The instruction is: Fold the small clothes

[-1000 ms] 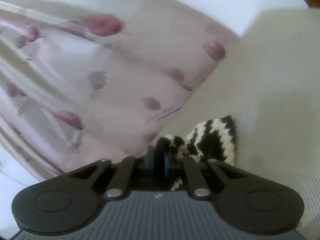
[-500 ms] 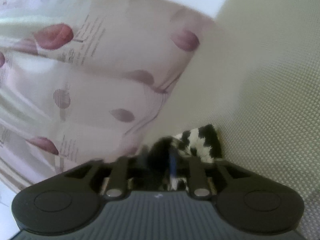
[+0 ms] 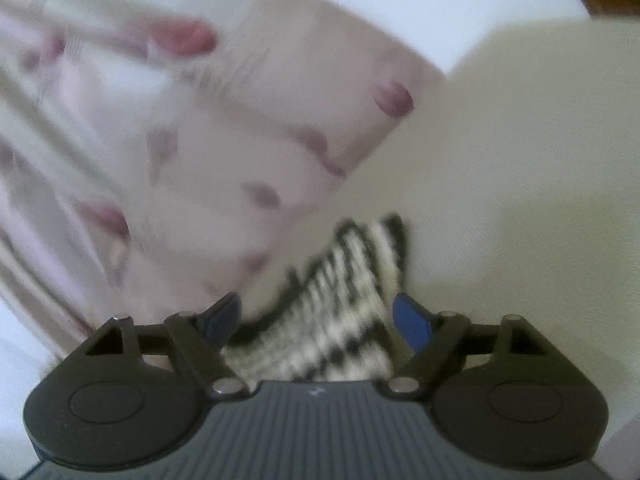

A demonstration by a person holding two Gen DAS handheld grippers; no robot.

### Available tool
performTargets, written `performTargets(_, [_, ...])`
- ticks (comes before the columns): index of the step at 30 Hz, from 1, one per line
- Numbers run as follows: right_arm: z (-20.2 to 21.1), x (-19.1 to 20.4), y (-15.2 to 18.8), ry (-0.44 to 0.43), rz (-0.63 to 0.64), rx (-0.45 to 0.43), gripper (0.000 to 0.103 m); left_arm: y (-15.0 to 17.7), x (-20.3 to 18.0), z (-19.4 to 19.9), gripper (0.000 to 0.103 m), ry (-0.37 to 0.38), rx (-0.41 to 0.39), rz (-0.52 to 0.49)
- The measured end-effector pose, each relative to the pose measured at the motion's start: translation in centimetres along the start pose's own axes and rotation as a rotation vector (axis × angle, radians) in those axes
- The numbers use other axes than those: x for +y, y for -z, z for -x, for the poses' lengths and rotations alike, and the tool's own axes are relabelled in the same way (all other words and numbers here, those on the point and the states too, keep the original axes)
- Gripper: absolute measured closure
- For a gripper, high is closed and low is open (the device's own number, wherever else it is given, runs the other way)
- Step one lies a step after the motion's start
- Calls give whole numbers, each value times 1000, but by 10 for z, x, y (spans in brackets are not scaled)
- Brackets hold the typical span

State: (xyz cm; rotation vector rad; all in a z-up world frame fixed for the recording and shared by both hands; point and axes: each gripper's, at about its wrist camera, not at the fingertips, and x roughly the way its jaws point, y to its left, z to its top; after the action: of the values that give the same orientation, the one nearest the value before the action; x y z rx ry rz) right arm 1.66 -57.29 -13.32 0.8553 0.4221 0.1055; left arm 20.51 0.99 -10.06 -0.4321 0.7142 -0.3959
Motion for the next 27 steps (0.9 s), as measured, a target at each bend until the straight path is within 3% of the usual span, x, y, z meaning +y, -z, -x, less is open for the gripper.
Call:
performTargets(1, [3, 1, 5, 15, 27, 16, 19, 2, 1, -3, 32, 10, 15, 6])
performTargets(2, [4, 1, 8, 22, 39, 32, 19, 4, 0, -6, 53, 25, 31, 10])
performTargets(3, [5, 0, 11, 28, 40, 39, 19, 6, -3, -8, 83, 37, 46, 5])
performTargets(4, [5, -1, 14, 32, 33, 44, 19, 9, -6, -8, 95, 37, 52, -6])
performTargets(5, [4, -2, 15, 29, 29, 54, 20, 12, -10, -6, 92, 36, 42, -14])
performTargets(6, [4, -3, 17, 23, 31, 62, 28, 14, -12, 0, 92, 51, 25, -13])
performTargets(7, [3, -2, 18, 15, 38, 72, 50, 17, -14, 9, 92, 73, 9, -13])
performTargets(9, [3, 0, 20, 23, 51, 103, 71, 25, -19, 25, 92, 93, -8, -24])
performTargets(15, [36, 2, 31, 18, 83, 139, 91, 61, -7, 56, 92, 83, 51, -71])
performTargets(18, [49, -7, 32, 86, 106, 140, 91, 67, 5, 59, 91, 55, 23, -84])
performTargets(20, [57, -13, 26, 50, 69, 100, 90, 63, 8, 62, 86, 56, -21, -66])
performTargets(21, [60, -13, 22, 42, 51, 71, 90, 59, 6, 62, 79, 45, -39, -67])
performTargets(22, [59, -12, 16, 36, 45, 49, 85, 56, 4, 63, 71, 41, -57, -72])
performTargets(23, [57, -9, 12, 24, 46, 37, 78, 53, 2, 63, 53, 38, -75, -81])
performTargets(24, [50, -6, 7, 11, 57, 33, 58, 50, -1, 62, 34, 31, -87, -93])
performTargets(25, [43, -3, 4, 10, 70, 34, 36, 48, -4, 60, 28, 17, -100, -107])
performTargets(27, [21, 4, 1, 22, 95, 64, 28, 44, -7, 60, 22, 6, -118, -118])
